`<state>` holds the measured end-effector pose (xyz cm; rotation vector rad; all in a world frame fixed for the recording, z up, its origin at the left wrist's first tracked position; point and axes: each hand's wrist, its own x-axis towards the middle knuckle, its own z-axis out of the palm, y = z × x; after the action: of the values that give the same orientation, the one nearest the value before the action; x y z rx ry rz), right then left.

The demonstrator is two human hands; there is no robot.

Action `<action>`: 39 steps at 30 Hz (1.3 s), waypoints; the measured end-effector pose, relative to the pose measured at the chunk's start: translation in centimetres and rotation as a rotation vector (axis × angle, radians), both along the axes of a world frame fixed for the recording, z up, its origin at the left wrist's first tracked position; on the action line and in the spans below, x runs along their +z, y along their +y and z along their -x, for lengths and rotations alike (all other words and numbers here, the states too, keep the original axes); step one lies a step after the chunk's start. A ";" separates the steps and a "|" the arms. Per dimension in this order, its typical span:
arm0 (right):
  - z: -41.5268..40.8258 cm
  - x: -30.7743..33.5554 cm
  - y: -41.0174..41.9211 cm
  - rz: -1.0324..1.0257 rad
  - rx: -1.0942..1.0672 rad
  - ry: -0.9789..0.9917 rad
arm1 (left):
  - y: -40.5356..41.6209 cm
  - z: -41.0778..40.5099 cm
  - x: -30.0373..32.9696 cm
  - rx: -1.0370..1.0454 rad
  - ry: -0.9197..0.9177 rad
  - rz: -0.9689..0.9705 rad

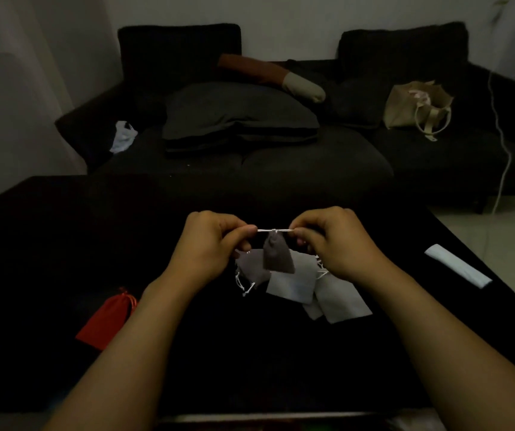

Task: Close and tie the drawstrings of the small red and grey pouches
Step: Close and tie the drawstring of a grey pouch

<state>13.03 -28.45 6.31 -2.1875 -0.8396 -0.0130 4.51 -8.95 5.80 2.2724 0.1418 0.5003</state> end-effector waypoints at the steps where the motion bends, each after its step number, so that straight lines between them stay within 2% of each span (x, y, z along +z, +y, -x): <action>1: 0.0 0.0 0.0 -0.032 0.004 0.060 | 0.0 -0.1 0.1 0.005 0.009 0.063; 4: 0.4 -0.1 0.3 -0.280 0.051 0.483 | 0.1 -0.2 0.4 -0.051 0.046 0.332; 9: 1.1 0.7 1.0 -0.915 0.066 1.022 | -1.2 -0.5 0.2 -0.128 -0.031 0.599; 11: 1.2 0.8 1.4 -1.068 0.130 1.144 | -1.9 -0.8 0.3 -0.184 -0.090 0.747; 14: 1.5 0.6 2.1 -1.169 0.169 1.288 | -3.0 -0.8 1.0 -0.318 -0.123 1.031; 17: 1.6 0.5 2.2 -1.248 0.217 1.407 | -3.8 -0.8 1.2 -0.280 -0.078 1.061; 20: 1.8 0.5 2.4 -1.189 0.229 1.355 | -4.0 -0.9 1.0 -0.151 -0.061 1.062; 22: 1.9 0.6 2.7 -1.105 0.179 1.232 | -3.9 -1.2 1.0 -0.095 -0.061 1.041; 25: 2.1 1.2 2.7 -1.004 0.129 1.012 | -4.4 -1.3 1.3 -0.073 -0.084 1.055; 30: 2.5 1.3 3.0 -0.970 0.124 0.888 | -5.3 -1.5 1.5 -0.108 -0.100 1.115; 35: 2.1 1.1 2.2 -0.962 0.146 0.931 | -5.1 -1.4 0.9 -0.160 -0.092 1.016; 39: 1.8 1.0 1.4 -0.910 0.157 0.952 | -4.3 -1.4 0.4 -0.123 -0.083 0.951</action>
<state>11.26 -27.05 7.34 -1.0486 -0.3180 0.5648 5.95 -13.25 6.17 1.3201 0.1539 0.3500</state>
